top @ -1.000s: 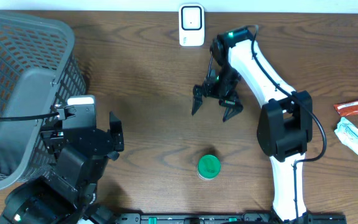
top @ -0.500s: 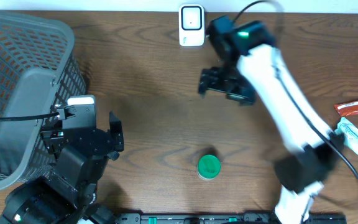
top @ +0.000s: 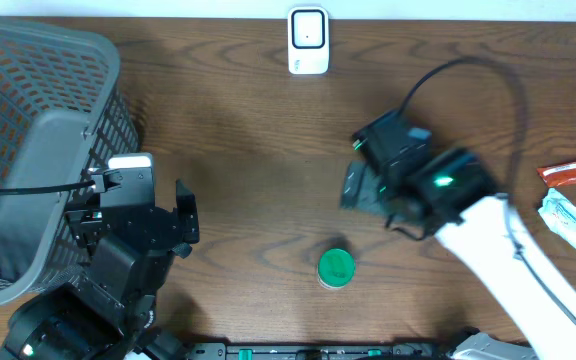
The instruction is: Scan the item barcode
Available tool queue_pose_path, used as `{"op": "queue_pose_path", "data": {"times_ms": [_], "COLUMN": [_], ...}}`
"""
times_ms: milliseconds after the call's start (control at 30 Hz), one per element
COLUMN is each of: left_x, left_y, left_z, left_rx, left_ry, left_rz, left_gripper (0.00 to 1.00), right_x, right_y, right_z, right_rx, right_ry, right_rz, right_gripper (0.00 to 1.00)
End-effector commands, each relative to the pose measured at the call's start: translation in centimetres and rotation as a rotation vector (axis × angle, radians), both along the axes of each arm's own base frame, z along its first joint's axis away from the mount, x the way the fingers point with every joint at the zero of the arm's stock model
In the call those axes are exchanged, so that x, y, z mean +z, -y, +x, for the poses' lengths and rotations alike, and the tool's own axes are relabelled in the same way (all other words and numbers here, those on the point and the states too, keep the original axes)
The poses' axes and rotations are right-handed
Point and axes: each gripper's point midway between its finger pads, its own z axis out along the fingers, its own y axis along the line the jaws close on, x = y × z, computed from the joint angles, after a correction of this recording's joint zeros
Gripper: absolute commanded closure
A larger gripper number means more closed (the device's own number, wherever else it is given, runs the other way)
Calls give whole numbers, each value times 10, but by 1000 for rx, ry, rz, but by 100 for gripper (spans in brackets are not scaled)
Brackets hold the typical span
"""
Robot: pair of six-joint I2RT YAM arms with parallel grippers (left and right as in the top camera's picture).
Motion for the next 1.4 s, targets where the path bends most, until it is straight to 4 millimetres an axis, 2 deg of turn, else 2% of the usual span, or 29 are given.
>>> {"op": "queue_pose_path", "data": {"times_ms": [0,133,267,467,700,867,1000,1133,1300,1367], "left_x": [3,3,3,3,3,3,3,3,3,3], "left_y": [-3,-3,-3,-3,-3,-3,-3,-3,-3,-3], "left_z": [-1,-1,-1,-1,-1,-1,-1,-1,-1,-1], "left_rx": [15,15,15,15,15,15,15,15,15,15], "left_ry": [11,11,11,11,11,11,11,11,11,11], "left_rz": [-1,-1,-1,-1,-1,-1,-1,-1,-1,-1], "left_gripper": [2,2,2,2,2,2,2,2,2,2], "right_x": [-41,-61,-69,-84,-113,-117,-121,-136,-145,-145], "right_y": [-25,-23,-27,-33,-46,-53,-53,-56,-54,-54], "right_z": [-31,-38,-47,-55,-76,-87,-88,-89,-93,-92], "right_rx": [-63,-268,-350,-366,-377,-359,-358,-351,-353,-352], "right_ry": [-169,-246,-315,-336,-385,-397,-378,-377,-386,-378], "right_rz": [123,125,134,127,153,149,135,161,162,165], "right_gripper": [1,1,1,1,1,1,1,1,18,20]}}
